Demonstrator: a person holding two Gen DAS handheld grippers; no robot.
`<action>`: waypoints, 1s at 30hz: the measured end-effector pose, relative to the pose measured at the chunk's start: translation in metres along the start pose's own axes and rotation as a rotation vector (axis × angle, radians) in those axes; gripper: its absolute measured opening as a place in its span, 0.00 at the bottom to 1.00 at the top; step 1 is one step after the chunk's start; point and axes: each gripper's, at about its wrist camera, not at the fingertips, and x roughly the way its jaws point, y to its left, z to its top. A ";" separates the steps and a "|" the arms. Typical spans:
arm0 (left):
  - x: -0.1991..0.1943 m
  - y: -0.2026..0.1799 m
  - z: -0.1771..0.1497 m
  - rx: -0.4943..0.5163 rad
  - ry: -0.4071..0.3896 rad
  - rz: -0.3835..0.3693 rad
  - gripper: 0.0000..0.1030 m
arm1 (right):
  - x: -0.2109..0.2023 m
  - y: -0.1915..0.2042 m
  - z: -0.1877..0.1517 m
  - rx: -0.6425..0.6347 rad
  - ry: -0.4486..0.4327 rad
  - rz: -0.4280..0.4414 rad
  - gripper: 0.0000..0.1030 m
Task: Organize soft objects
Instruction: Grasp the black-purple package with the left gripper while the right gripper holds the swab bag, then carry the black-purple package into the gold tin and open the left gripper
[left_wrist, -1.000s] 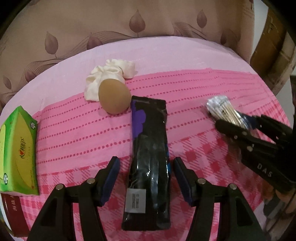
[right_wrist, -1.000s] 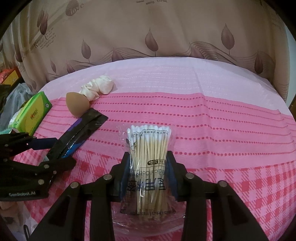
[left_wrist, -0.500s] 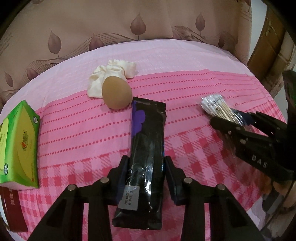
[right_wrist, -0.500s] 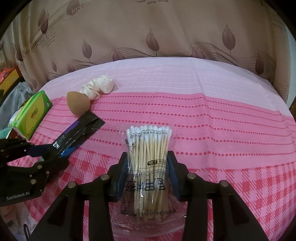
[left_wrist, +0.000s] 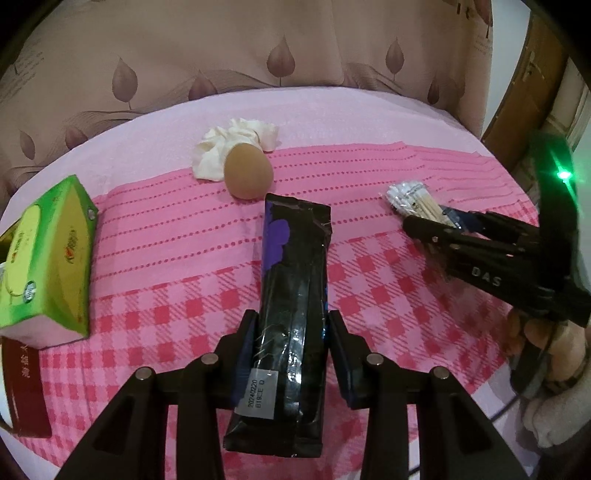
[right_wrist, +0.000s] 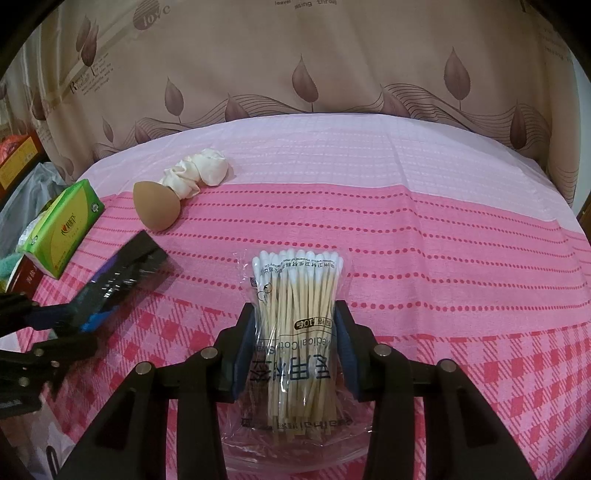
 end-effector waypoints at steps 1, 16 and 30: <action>-0.004 0.001 -0.001 -0.001 -0.007 0.003 0.37 | 0.000 0.000 0.000 -0.001 0.001 0.002 0.40; -0.051 0.042 -0.009 -0.084 -0.072 0.058 0.37 | 0.001 0.003 -0.001 -0.009 0.001 -0.003 0.41; -0.099 0.120 -0.015 -0.189 -0.143 0.196 0.37 | 0.002 0.004 -0.001 -0.016 0.001 -0.014 0.41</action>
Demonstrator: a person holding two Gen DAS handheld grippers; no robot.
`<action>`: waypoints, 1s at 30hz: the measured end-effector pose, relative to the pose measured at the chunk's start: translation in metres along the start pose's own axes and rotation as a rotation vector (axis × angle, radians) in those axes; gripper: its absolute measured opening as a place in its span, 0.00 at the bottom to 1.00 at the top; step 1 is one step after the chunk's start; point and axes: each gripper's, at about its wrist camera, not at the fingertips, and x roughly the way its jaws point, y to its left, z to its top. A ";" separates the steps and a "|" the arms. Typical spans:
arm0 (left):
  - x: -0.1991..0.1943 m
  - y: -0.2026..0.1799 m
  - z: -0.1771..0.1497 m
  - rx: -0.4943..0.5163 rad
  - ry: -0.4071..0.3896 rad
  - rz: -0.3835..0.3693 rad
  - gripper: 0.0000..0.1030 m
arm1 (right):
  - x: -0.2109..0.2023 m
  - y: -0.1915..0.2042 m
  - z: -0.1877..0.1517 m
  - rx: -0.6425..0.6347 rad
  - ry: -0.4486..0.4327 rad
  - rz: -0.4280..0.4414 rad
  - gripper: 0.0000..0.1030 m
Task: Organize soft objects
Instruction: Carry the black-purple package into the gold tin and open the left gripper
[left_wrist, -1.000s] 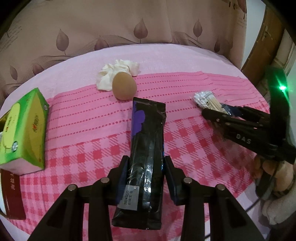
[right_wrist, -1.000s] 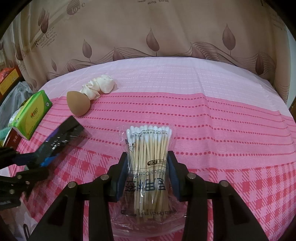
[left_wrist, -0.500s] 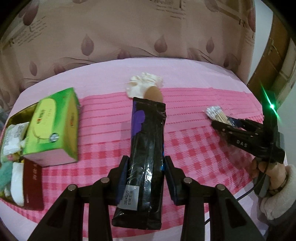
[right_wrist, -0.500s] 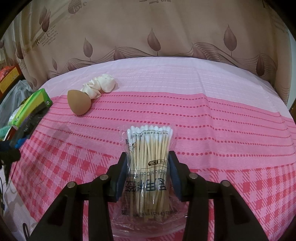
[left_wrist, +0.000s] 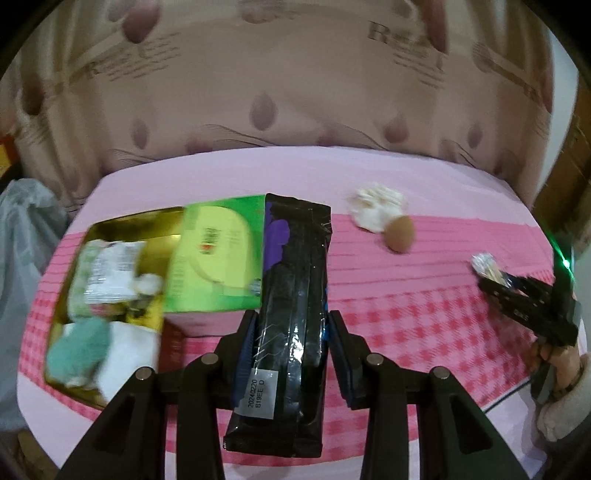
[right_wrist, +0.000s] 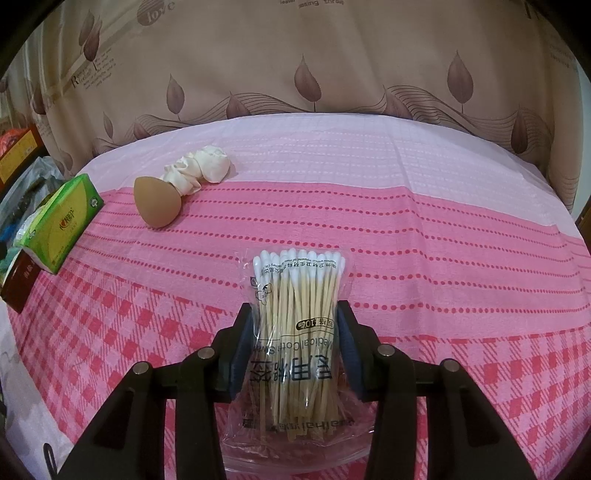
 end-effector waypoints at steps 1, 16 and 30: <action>-0.002 0.009 0.001 -0.012 -0.006 0.014 0.37 | 0.000 0.000 0.000 -0.001 0.000 -0.001 0.41; -0.014 0.106 0.003 -0.124 -0.023 0.189 0.37 | 0.002 0.003 -0.001 -0.014 0.001 -0.016 0.41; -0.002 0.163 0.002 -0.164 0.007 0.259 0.37 | 0.002 0.004 -0.001 -0.021 0.001 -0.026 0.41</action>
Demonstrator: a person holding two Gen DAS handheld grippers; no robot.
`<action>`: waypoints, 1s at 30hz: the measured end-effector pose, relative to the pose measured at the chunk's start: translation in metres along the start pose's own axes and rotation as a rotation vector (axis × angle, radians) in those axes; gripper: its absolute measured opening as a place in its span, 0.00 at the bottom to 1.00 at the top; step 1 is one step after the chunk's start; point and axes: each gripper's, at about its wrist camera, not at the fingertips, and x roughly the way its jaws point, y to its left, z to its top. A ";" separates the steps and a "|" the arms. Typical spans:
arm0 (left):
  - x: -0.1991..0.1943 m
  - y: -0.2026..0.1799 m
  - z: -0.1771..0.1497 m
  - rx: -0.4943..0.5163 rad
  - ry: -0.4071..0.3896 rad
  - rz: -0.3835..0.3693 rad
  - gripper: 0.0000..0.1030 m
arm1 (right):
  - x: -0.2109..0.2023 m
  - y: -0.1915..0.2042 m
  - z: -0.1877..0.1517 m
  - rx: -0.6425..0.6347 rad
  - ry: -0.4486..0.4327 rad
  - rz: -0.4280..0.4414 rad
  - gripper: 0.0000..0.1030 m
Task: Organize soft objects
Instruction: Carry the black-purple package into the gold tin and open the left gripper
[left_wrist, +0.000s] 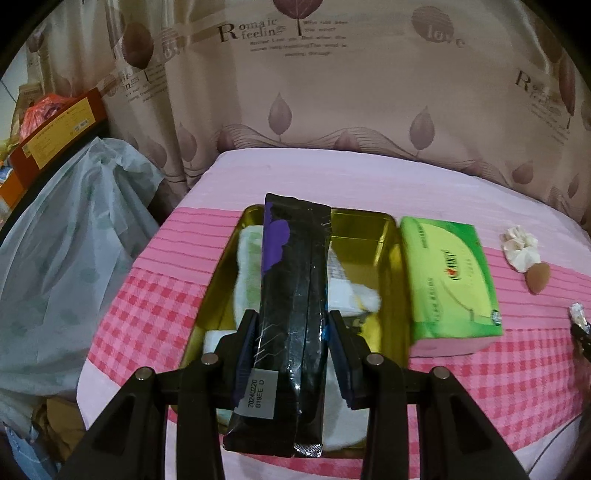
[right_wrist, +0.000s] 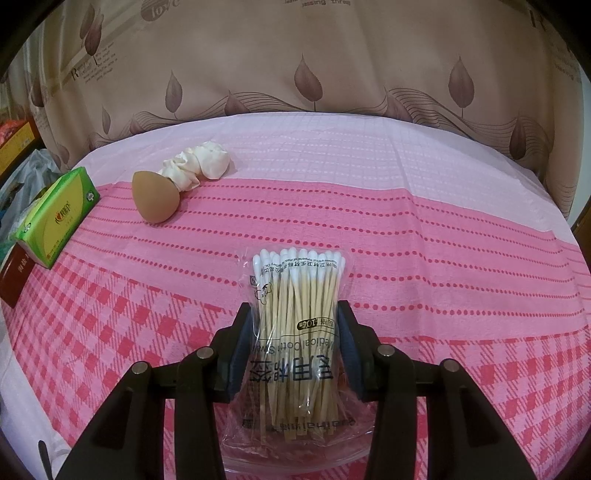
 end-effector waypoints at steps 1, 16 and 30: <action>0.003 0.003 0.001 0.000 0.005 0.004 0.37 | 0.000 0.000 0.000 -0.001 0.000 -0.001 0.41; 0.046 0.023 0.004 0.000 0.083 0.013 0.37 | 0.002 0.003 0.000 -0.016 0.002 -0.017 0.41; 0.030 0.025 -0.004 -0.015 0.054 0.012 0.50 | 0.003 0.003 0.000 -0.019 0.002 -0.019 0.41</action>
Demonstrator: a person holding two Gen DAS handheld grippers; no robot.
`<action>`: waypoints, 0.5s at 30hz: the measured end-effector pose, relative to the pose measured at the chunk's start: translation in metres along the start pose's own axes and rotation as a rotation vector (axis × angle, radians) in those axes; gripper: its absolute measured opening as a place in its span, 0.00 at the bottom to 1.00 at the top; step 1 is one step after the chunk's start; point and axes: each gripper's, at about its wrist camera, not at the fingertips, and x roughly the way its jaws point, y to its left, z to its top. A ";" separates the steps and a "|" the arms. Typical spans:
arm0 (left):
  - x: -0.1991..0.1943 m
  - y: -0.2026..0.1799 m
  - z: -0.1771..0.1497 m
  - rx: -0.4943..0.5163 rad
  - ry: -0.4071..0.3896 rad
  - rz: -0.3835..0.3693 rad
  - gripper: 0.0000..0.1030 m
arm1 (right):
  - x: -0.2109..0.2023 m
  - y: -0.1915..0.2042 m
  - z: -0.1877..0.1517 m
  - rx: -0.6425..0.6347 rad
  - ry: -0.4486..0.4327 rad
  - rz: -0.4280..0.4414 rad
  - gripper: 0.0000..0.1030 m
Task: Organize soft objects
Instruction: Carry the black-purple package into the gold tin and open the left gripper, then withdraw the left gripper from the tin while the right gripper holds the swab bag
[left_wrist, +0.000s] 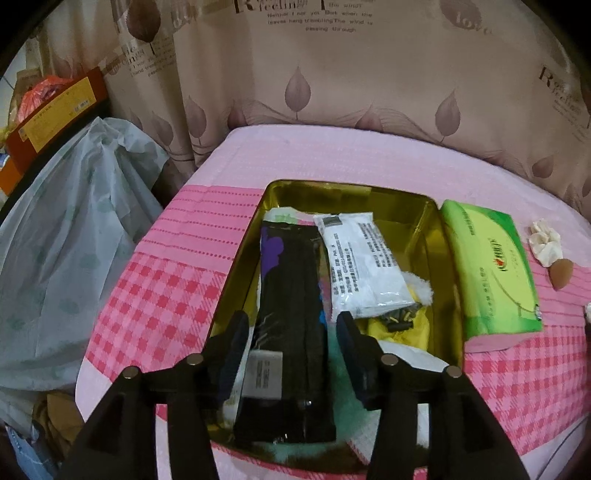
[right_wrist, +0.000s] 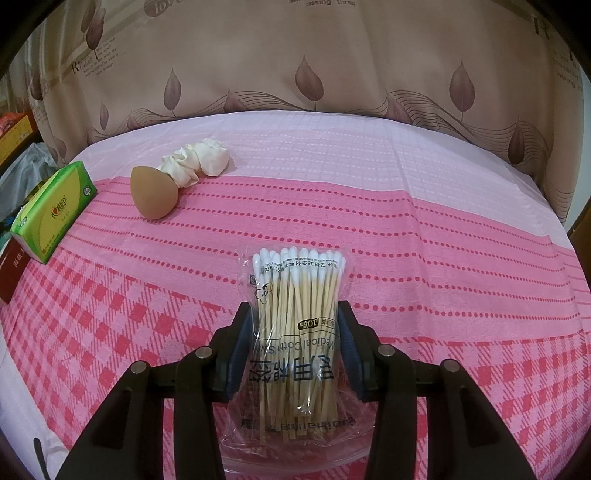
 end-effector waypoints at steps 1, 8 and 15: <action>-0.005 0.000 -0.001 -0.002 -0.010 -0.003 0.50 | 0.000 0.000 0.000 0.000 0.000 -0.001 0.41; -0.037 -0.001 -0.013 -0.012 -0.072 -0.001 0.52 | 0.000 0.001 0.000 -0.008 0.002 0.000 0.46; -0.057 0.012 -0.039 -0.047 -0.097 0.050 0.52 | 0.000 0.001 0.000 -0.012 0.003 -0.002 0.46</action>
